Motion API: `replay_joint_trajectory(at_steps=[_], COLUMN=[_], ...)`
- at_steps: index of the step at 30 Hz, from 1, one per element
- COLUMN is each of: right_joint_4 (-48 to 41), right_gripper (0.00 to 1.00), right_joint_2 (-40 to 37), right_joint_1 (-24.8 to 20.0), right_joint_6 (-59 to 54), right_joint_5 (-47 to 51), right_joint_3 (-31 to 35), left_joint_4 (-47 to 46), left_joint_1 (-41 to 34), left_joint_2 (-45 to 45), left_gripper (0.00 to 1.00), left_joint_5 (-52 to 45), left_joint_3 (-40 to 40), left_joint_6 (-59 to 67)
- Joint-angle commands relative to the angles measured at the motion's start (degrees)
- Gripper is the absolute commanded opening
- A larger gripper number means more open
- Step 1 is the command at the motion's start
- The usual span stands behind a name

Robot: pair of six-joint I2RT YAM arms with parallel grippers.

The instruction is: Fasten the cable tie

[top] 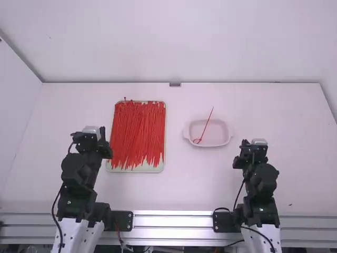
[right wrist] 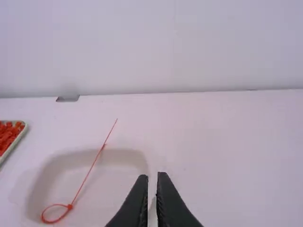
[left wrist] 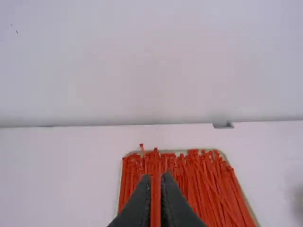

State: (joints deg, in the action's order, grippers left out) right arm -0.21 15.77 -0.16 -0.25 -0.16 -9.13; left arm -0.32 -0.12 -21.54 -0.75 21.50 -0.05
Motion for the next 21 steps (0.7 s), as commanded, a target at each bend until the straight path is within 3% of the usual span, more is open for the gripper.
replay_joint_trajectory(at_steps=[1,11,21], right_joint_4=[0.2,0.2,0.2], right_gripper=[0.01,0.0,0.0], right_joint_2=[-2.2,-9.2,-15.4], right_joint_1=[0.2,0.2,0.2], right_joint_6=[0.3,0.3,0.3], right_joint_5=[0.2,0.2,0.2], right_joint_3=[2.1,9.0,9.1], left_joint_4=[0.3,0.3,0.3], left_joint_1=[0.1,0.1,0.1], left_joint_2=[2.6,11.1,18.5], left_gripper=[0.01,0.0,0.0], left_joint_5=[0.8,0.8,0.8], left_joint_3=[-2.4,-10.9,-18.3], left_joint_6=[0.1,0.1,0.1])
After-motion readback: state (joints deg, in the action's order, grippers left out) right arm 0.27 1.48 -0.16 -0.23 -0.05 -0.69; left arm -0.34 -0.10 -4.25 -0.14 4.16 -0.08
